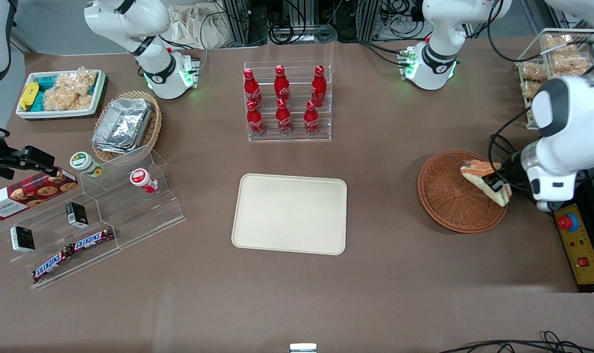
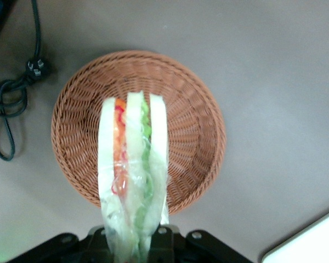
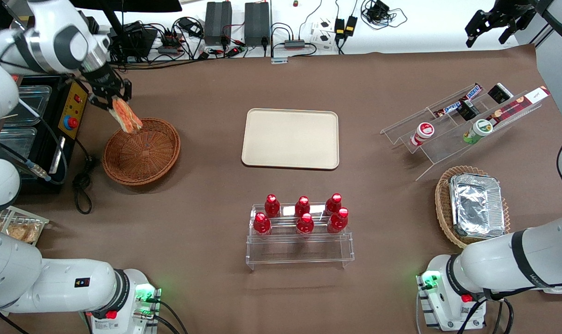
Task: Place sandwich from basket to tray
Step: 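Lift the sandwich out of the basket and carry it toward the tray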
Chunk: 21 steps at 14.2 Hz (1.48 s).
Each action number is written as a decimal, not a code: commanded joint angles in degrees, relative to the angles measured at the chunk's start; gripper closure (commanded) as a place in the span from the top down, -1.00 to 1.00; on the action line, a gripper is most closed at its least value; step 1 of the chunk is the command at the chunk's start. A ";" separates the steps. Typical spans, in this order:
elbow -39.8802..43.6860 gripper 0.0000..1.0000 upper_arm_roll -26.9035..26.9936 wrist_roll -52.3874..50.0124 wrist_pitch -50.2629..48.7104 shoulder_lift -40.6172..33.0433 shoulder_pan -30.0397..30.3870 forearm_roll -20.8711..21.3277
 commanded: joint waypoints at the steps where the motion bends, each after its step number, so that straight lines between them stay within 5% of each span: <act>1: 3.60 -1.00 -5.07 5.36 -2.82 1.43 -1.87 -0.31; 7: 4.13 -1.00 -25.54 6.08 10.68 9.68 -1.87 0.83; 10: 3.52 -1.00 -31.97 5.21 20.36 16.17 -2.13 5.64; 17: 5.96 -0.99 -32.25 2.24 32.42 30.15 -6.44 20.13; 18: 7.20 -0.87 -32.25 -0.66 32.43 31.92 -6.44 23.82; 20: 9.04 -0.09 -32.25 -7.59 32.86 34.91 -6.44 30.16; 21: 9.23 0.94 -32.25 -9.98 34.43 35.53 -6.36 32.01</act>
